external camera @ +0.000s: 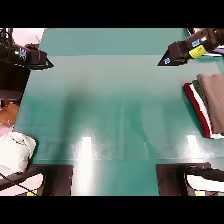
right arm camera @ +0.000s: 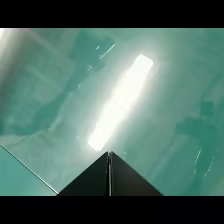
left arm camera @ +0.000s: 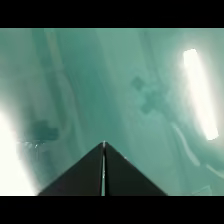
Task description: Fold the shirts.
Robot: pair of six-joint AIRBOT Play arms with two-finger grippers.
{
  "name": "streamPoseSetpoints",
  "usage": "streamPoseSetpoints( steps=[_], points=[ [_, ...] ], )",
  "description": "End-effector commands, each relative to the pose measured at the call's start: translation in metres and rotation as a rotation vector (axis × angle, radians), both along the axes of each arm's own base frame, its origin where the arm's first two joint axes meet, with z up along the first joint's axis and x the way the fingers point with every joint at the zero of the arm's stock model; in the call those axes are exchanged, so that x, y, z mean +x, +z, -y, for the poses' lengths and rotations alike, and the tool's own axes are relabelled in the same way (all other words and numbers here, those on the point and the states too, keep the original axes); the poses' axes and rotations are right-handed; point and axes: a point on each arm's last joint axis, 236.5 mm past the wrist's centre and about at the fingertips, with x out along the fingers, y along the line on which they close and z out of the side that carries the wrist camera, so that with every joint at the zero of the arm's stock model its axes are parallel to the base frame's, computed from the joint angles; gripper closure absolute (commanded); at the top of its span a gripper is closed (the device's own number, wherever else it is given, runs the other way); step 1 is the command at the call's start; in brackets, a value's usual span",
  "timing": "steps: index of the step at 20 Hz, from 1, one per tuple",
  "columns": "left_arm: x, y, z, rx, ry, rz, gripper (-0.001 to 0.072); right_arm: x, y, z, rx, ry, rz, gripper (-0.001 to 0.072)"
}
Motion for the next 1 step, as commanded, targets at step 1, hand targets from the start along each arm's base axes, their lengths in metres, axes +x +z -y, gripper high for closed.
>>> streamPoseSetpoints(
  steps=[1],
  points=[
    [0.0001,-0.0001,0.0001,0.0,0.0,0.0,0.0682,0.0005,-0.0009,0.0039,-0.009,-0.006,-0.002,0.0691]
  ],
)
